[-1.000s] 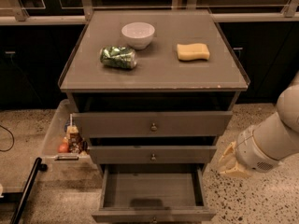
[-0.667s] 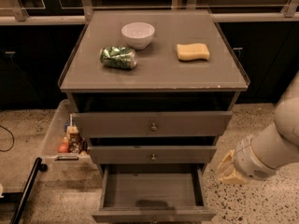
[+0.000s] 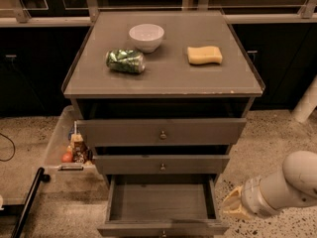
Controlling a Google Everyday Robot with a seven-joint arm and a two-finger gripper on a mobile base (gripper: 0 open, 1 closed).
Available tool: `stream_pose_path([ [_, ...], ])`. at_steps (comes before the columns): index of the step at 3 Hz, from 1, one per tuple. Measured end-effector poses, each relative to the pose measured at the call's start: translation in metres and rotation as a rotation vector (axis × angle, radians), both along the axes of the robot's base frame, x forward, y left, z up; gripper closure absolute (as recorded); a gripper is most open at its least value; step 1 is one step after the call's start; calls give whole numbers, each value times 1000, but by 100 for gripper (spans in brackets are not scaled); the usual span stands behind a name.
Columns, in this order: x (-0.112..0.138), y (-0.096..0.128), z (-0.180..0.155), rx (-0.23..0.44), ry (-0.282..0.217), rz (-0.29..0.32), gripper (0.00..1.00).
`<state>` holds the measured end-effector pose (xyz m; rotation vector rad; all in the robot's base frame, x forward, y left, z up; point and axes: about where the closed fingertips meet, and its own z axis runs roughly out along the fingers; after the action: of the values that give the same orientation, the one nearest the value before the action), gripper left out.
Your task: Close bottom drawer
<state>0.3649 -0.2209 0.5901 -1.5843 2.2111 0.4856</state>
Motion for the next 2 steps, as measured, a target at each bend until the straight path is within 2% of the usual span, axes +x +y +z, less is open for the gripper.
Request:
stream_pose_path([
  [2,8,-4,-61,109,-83,0,100],
])
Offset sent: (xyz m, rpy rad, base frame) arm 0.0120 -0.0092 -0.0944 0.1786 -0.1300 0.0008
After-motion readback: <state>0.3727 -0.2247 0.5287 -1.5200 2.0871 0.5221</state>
